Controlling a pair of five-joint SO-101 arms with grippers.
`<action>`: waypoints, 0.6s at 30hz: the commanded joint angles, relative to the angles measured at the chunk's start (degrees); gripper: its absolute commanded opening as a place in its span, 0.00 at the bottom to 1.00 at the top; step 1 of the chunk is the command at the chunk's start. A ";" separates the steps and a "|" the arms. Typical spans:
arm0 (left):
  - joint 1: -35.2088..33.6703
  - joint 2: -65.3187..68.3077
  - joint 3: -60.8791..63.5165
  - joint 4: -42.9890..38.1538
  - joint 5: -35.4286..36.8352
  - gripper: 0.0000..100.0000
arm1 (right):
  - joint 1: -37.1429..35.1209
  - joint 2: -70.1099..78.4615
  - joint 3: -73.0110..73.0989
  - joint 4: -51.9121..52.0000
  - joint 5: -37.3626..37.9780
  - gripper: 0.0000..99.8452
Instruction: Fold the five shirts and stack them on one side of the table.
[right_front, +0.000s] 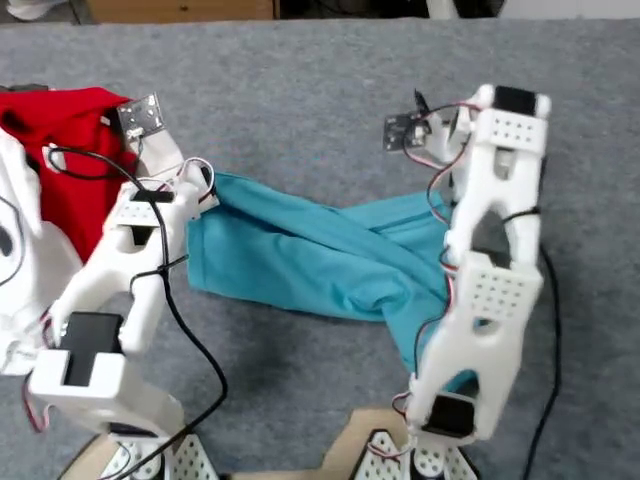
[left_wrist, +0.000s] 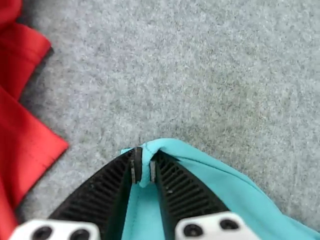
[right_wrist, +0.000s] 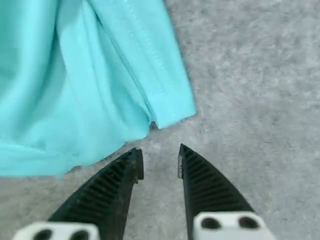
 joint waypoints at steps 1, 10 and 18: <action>0.35 -0.40 -2.64 -0.79 -0.44 0.02 | -0.66 -5.14 8.31 -9.93 0.53 0.14; 0.35 -0.40 -2.46 -0.88 -0.44 0.02 | -2.07 -5.05 18.07 -26.99 0.18 0.14; 0.35 -0.40 -2.55 -0.79 -0.44 0.02 | -2.68 -5.14 16.48 -31.12 0.09 0.14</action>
